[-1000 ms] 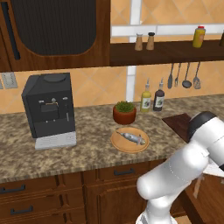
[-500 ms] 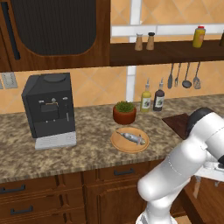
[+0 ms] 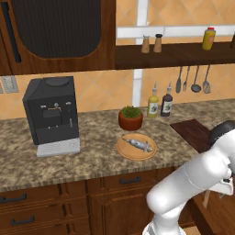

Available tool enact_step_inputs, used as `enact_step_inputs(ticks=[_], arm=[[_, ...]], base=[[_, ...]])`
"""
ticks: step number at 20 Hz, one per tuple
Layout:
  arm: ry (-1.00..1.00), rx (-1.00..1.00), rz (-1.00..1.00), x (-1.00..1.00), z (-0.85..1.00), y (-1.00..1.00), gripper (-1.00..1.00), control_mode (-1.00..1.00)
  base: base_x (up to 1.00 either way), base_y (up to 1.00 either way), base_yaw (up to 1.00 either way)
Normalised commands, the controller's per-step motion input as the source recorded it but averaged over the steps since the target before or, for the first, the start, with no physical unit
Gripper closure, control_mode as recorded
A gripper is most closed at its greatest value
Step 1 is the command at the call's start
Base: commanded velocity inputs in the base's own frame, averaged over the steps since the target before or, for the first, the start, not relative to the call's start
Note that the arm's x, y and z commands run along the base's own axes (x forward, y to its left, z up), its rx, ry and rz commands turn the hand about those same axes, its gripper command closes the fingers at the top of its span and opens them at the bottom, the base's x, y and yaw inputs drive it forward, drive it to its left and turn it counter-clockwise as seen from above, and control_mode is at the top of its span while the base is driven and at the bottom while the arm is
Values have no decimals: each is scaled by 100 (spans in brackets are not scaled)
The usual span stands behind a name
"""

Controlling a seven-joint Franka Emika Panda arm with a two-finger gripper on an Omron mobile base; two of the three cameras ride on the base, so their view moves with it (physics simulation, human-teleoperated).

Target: Pick up the knife from the drawer and place it on the cutting board. Then place the meat from the plate to the cutting board.

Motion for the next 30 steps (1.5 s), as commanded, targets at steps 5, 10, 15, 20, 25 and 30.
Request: enact_step_inputs(ticks=[5, 10, 15, 20, 25, 30], arm=[[0, 0, 0, 13, -4, -5, -100, -100], [0, 0, 0, 0, -14, 0, -100, -100], [0, 0, 0, 0, -27, 0, -100, -100], [-1, 0, 0, -11, -33, 0, -100, -100], [-2, 0, 0, -74, -35, -3, 100, -100], [-1, 0, -3, -91, -22, 0, 100, -100]], base=[[0, 0, 0], [0, 0, 0], [0, 0, 0], [0, 0, 0], [0, 0, 0], [0, 0, 0]])
